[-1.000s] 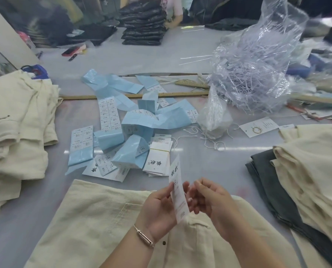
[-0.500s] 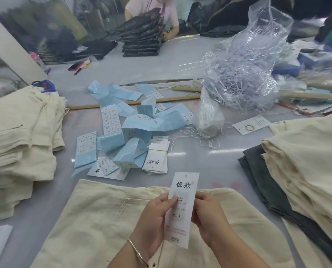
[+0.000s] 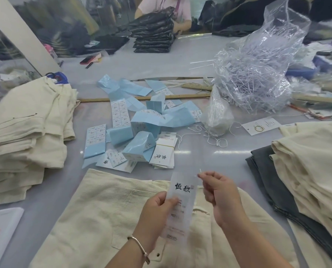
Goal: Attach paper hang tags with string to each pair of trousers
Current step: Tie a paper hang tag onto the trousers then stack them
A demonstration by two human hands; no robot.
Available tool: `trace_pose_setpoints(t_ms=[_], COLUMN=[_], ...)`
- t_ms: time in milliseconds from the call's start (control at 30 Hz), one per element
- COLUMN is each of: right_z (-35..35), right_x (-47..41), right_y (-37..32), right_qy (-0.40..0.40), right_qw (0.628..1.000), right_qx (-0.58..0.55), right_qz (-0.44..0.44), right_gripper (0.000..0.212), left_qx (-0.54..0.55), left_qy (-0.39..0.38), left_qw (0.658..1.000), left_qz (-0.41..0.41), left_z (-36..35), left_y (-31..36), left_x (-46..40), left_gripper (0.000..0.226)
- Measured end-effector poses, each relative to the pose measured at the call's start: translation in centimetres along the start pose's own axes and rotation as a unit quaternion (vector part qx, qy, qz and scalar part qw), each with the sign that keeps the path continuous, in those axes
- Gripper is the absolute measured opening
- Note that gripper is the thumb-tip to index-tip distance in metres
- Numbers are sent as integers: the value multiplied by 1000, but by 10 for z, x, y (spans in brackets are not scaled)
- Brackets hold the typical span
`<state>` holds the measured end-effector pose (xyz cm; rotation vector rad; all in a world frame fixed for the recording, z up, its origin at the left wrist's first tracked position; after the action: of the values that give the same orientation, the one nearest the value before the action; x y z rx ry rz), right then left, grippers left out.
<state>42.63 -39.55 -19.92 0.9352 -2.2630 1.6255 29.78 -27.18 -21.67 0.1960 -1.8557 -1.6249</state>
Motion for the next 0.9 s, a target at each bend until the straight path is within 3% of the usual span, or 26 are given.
trace_pose_setpoints(t_ms=[67,133,300,400,600,700,833,900], right_z=[4,-1,-18,-23,-27,-28,-30,-31], right_x=[6,13,26,29,30,31,37,42], right_y=[-13,-21,-25,-24,-26,-29,-32,-31], right_qy=[19,6,20,30,26,17,-12,-22], right_qw=[989,963,845,817,799,797,797,789], right_qx=[106,206,470,512,546,548,536,540], right_qz=[105,173,255,264,252,254,279,291], right_gripper=[20,21,32,32,16,15,15,14], left_qx=[-50,-95,-176,-176,-217,-243,-78,-49], left_qy=[43,56,-1,-21,-39,-40,-9,-14], left_qw=[997,990,970,965,945,928,975,985], left_qz=[-41,-87,-168,-195,-240,-280,-207,-163], left_z=[9,12,-5,-13,-19,-20,-11,-11], left_y=[7,16,28,32,39,44,42,43], left_x=[-4,-5,-1,7,11,13,4,-4], left_gripper=[4,13,29,36,53,32,31,29])
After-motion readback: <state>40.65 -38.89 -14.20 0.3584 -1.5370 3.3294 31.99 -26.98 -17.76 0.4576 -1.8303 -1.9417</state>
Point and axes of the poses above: each hand's wrist, its own x-axis away from the middle knuckle, its own z-axis out of the back of the hand, y = z × x, the point moved 7 cm from there along -x, towards the middle knuckle, and after that the axes turned 4 degrees about -z, right-handed, at the moved point
